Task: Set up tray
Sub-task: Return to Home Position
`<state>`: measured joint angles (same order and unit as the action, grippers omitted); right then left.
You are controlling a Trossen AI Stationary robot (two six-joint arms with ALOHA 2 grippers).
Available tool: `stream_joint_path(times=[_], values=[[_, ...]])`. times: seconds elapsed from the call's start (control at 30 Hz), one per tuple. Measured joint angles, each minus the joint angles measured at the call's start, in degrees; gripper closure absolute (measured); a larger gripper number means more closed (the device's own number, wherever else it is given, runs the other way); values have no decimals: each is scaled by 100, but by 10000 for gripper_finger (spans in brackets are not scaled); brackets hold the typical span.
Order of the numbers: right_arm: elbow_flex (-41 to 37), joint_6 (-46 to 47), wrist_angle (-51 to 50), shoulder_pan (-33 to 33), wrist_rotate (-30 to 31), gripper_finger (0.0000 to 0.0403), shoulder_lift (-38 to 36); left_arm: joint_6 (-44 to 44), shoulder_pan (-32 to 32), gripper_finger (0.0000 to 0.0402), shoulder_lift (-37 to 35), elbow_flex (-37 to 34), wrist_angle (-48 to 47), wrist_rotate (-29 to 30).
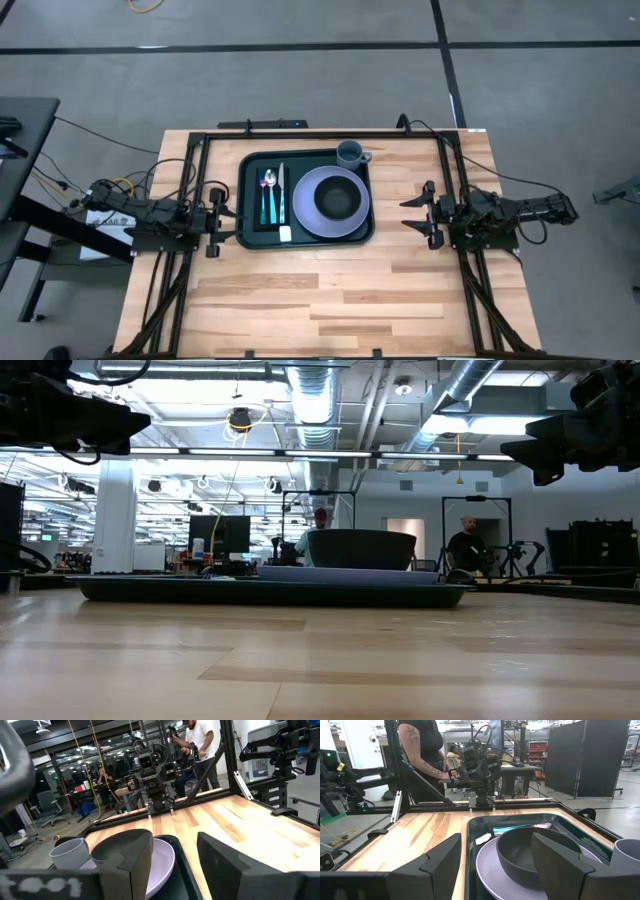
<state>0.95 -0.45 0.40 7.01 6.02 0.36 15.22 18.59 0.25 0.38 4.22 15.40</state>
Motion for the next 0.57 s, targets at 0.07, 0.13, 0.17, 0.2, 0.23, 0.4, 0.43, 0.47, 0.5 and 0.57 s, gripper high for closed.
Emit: stream_joint_path(times=[0.07,0.13,0.17,0.2,0.23,0.4,0.43,0.47,0.5,0.57], values=[[0,0,0,0,2,173,0,41,0,253,0,0,1,0],[0,0,0,0,1,173,0,31,0,253,0,0,1,0],[0,0,0,0,1,173,0,5,0,253,0,0,1,0],[0,0,0,-2,2,173,0,-17,0,253,0,0,-1,0],[0,0,0,0,2,173,0,-17,0,253,0,0,1,0],[0,0,0,0,1,173,0,36,0,253,0,0,-1,0],[0,0,0,-1,2,173,0,11,0,253,0,0,-1,0],[0,0,0,-1,1,173,0,-10,0,253,0,0,0,0],[0,0,0,0,1,173,0,-18,0,253,0,0,-1,0],[0,0,0,0,1,173,0,-3,1,253,0,-1,0,0]])
